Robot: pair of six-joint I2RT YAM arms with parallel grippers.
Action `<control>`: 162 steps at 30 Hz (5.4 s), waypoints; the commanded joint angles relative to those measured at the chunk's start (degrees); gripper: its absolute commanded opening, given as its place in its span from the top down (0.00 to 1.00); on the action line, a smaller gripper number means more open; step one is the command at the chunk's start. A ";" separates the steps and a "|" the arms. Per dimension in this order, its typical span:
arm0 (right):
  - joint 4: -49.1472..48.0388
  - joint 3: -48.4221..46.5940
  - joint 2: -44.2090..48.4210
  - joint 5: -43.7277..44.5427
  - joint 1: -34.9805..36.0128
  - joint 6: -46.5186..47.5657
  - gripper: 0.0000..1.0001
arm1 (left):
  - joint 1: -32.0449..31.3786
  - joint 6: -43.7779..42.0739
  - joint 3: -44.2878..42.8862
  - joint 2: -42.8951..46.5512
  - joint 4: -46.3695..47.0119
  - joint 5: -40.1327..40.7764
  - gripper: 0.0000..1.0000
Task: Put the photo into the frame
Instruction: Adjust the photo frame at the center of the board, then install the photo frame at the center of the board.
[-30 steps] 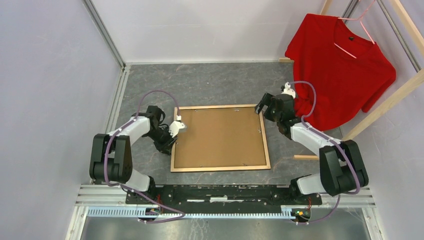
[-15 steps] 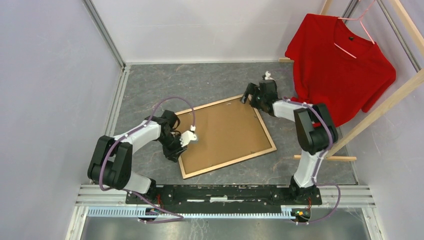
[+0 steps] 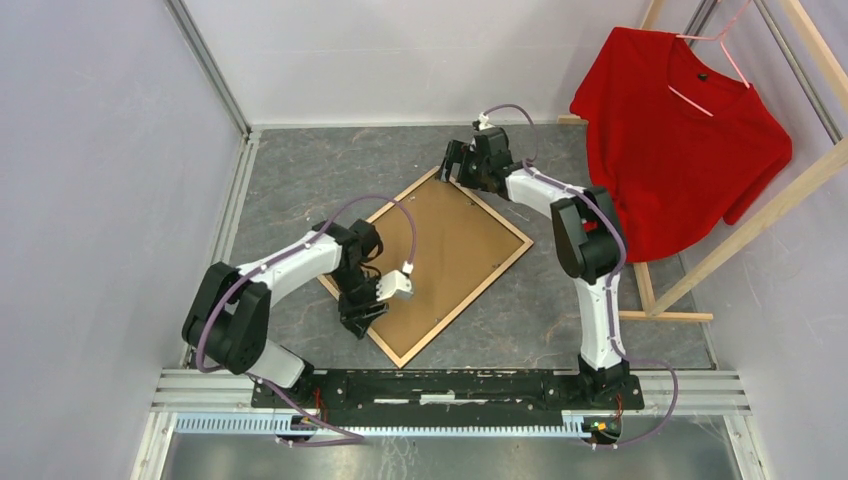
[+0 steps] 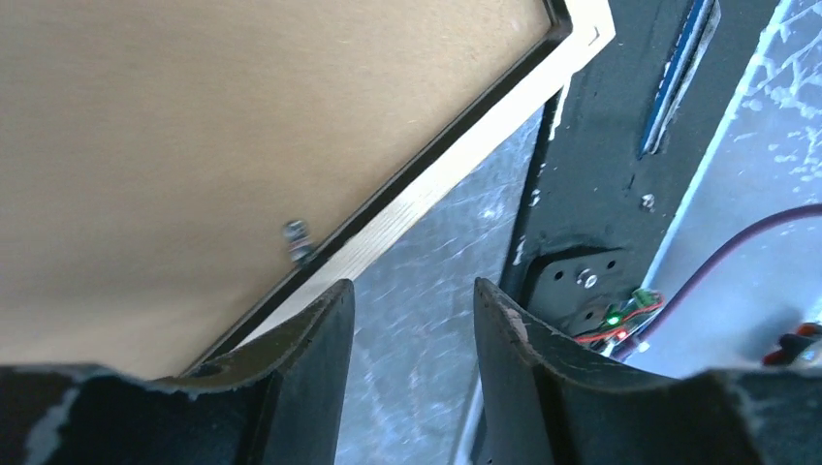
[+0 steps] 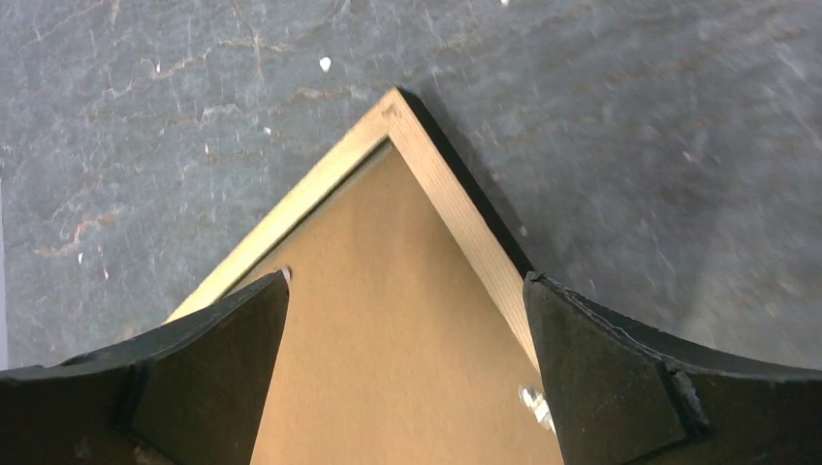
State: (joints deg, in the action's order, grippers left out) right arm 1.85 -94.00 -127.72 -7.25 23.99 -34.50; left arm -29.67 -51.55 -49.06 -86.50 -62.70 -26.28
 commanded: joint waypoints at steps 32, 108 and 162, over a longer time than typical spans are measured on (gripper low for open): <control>-12.55 68.78 58.95 -18.93 -8.18 -6.20 0.02 | 33.55 9.87 -15.52 -20.17 25.62 6.43 0.80; -16.99 51.97 46.61 -0.26 12.87 -6.86 0.14 | 29.58 -7.95 -11.91 -15.60 -1.47 -19.93 0.66; -32.70 30.35 8.93 0.06 38.24 -19.18 0.26 | 31.25 -4.89 -9.57 -17.91 4.03 -16.11 0.89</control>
State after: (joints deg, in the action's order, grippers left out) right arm -30.83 -61.19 -116.90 -7.46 62.19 -53.80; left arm 1.32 -57.80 -58.85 -105.34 -59.42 -42.04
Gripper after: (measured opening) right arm 0.741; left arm 0.116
